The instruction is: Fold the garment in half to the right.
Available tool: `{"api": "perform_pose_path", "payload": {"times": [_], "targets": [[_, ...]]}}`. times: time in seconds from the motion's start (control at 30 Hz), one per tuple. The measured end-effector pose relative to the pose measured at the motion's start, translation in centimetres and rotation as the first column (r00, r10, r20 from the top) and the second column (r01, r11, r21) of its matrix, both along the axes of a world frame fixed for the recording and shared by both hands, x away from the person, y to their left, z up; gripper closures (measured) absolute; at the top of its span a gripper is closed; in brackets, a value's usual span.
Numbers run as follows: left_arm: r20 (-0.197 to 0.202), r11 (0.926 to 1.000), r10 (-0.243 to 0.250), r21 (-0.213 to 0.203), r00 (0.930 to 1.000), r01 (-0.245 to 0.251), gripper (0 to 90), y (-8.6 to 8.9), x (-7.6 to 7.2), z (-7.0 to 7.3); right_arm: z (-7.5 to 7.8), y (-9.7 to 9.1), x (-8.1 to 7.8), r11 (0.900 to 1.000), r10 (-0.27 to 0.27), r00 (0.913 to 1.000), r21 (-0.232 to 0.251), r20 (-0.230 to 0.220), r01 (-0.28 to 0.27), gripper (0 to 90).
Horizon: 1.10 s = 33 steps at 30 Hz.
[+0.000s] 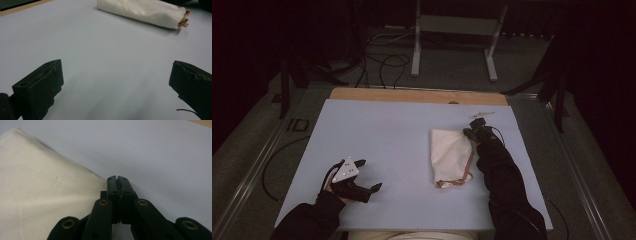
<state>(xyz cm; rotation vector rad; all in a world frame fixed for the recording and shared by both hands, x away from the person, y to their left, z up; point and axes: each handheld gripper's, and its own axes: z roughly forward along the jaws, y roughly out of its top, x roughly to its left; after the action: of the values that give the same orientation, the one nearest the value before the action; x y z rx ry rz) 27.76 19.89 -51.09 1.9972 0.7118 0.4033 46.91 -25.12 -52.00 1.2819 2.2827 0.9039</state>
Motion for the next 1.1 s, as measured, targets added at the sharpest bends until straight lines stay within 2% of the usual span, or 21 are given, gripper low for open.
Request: {"api": "perform_pose_path", "payload": {"times": [0.2, 0.27, 0.33, 0.47, 0.5, 0.53, 0.6, 0.63, 0.77, 1.1], "targets": [[-0.003, 1.0000, 0.000, 0.002, 1.0000, 0.000, 0.4, 0.0, 0.0, -0.1, 0.1, 0.1, 0.1, 1.0000, -0.001, 1.0000, -0.007, -0.007, 0.001, 86.9], [-0.001, 1.0000, -0.001, 0.002, 1.0000, 0.001, 0.4, 0.0, 0.0, 0.0, 0.2, 0.1, 0.2, 0.9999, -0.003, 0.9999, -0.016, -0.011, 0.003, 83.9], [0.000, 1.0000, 0.001, 0.002, 1.0000, -0.001, 0.4, 0.0, 0.0, 0.0, 0.3, 0.0, 0.3, 0.9999, -0.010, 0.9998, -0.012, -0.019, 0.010, 78.8], [0.000, 1.0000, 0.003, 0.001, 1.0000, -0.003, 0.4, 0.0, 0.0, 0.0, 0.4, -0.2, 0.3, 0.9997, -0.024, 0.9995, 0.002, -0.023, 0.024, 74.7], [0.000, 1.0000, 0.003, 0.001, 1.0000, -0.003, 0.4, 0.0, 0.0, 0.0, 0.5, -0.2, 0.3, 0.9997, -0.023, 0.9995, 0.002, -0.021, 0.023, 72.5], [-0.001, 1.0000, 0.002, 0.001, 1.0000, -0.002, 0.4, 0.0, 0.0, 0.0, 0.9, -0.2, 0.1, 0.9998, -0.016, 0.9998, 0.007, -0.013, 0.017, 65.2], [-0.001, 1.0000, 0.002, 0.002, 1.0000, -0.002, 0.4, 0.0, 0.0, 0.0, 1.0, -0.1, 0.1, 0.9999, -0.012, 0.9998, 0.010, -0.013, 0.012, 63.6], [-0.001, 1.0000, 0.001, 0.000, 1.0000, -0.001, 0.4, 0.0, 0.0, 0.0, 1.3, 0.2, 0.0, 1.0000, 0.002, 0.9999, -0.001, -0.013, -0.002, 57.2], [-0.002, 1.0000, 0.000, 0.002, 1.0000, 0.000, 0.4, 0.0, 0.0, 0.0, 2.0, 0.8, -0.1, 0.9997, 0.026, 0.9995, 0.004, -0.018, -0.026, 49.5], [-0.001, 1.0000, -0.001, -0.001, 1.0000, 0.001, 0.4, 0.0, 0.0, 0.1, 2.7, 2.1, -0.6, 0.9949, 0.073, 0.9961, 0.072, -0.049, -0.070, 23.8]]}}
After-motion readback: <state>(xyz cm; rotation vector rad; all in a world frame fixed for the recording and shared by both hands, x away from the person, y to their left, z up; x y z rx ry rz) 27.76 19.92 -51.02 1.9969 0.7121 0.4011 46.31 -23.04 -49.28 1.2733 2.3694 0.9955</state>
